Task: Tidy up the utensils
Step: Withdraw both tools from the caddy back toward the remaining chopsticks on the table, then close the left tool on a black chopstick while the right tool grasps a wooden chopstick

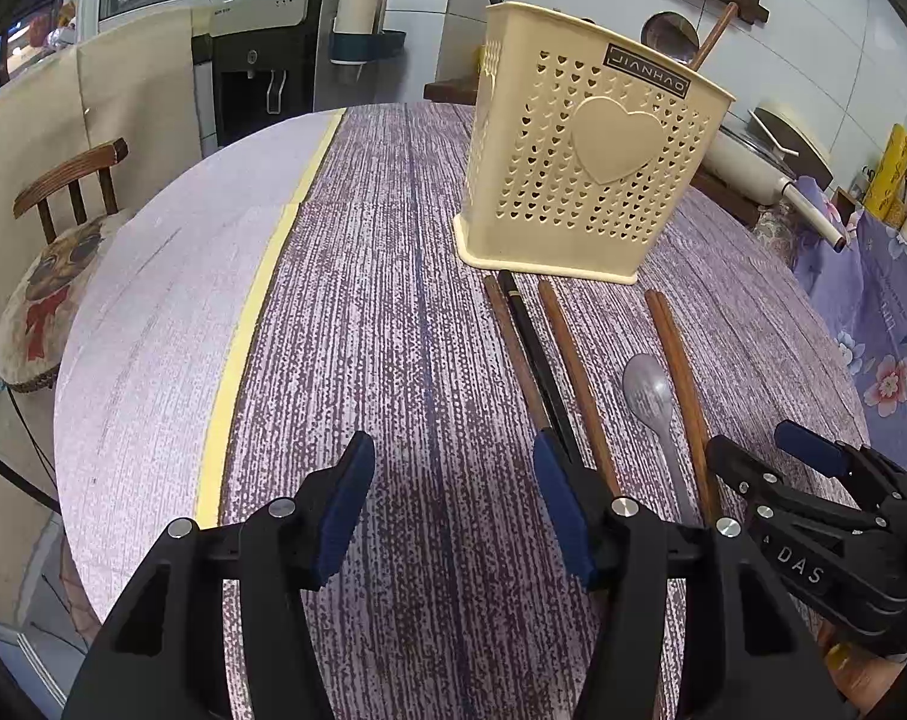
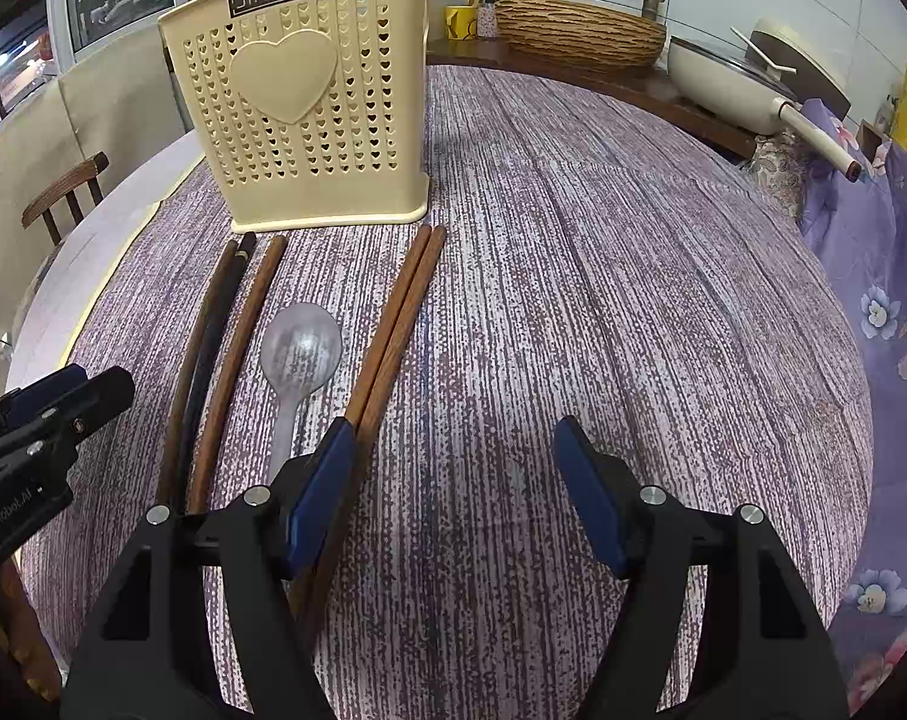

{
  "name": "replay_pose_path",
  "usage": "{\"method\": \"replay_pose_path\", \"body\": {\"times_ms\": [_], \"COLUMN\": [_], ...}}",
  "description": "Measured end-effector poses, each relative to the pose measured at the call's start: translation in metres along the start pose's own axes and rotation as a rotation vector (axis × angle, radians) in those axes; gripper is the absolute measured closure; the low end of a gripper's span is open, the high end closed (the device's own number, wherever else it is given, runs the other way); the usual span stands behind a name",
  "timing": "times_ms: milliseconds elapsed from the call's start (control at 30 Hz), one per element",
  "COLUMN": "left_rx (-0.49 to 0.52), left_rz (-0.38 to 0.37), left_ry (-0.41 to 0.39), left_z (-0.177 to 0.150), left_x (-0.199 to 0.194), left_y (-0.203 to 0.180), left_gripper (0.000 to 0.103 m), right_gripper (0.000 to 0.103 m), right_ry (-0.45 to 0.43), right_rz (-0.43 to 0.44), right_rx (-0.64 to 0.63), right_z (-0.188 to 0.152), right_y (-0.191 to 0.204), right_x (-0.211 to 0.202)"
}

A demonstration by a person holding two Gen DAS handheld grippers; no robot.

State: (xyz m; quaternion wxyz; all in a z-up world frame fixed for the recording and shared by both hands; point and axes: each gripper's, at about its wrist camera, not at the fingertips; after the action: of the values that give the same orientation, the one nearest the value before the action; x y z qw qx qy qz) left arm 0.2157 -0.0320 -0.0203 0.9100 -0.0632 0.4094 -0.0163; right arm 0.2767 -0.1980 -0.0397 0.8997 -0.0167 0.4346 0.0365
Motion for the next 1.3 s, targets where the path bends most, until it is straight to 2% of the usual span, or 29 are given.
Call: {"method": "replay_pose_path", "body": {"times_ms": [133, 200, 300, 633, 967, 1300], "left_rx": [0.009, 0.009, 0.011, 0.036, 0.058, 0.014], "left_rz": [0.002, -0.001, -0.005, -0.006, 0.029, 0.036], "left_ry": [0.006, 0.007, 0.007, 0.030, 0.047, 0.067], "left_z": [0.001, 0.002, 0.005, 0.009, 0.014, 0.023], "left_x": [0.001, 0.001, 0.003, 0.016, 0.025, 0.027], "left_y": [-0.004, -0.004, -0.006, -0.019, -0.026, -0.007], "left_gripper": [0.048, 0.048, 0.048, 0.053, 0.065, 0.069], "right_gripper": [0.034, 0.042, 0.042, 0.042, 0.042, 0.044], "right_ry": [0.006, 0.002, 0.001, 0.015, 0.031, 0.045], "right_rz": [-0.022, -0.032, 0.022, 0.040, 0.016, 0.000], "right_rx": [0.017, 0.045, 0.108, 0.067, 0.057, 0.062], "right_z": [0.001, 0.001, 0.000, 0.004, 0.005, 0.015], "right_y": [-0.009, -0.019, -0.030, -0.010, -0.008, -0.013], "right_x": [-0.001, -0.002, -0.003, 0.003, 0.008, 0.014]}}
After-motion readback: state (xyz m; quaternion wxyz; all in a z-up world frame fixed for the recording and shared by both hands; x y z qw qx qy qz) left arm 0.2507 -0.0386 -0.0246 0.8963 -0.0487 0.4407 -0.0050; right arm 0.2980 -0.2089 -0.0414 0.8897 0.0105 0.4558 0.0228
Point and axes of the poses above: each gripper's, at about its wrist camera, not at the fingertips, and x roughly the way its jaws point, y to its left, z to its top, and after that the axes turned 1 degree about x, right-handed
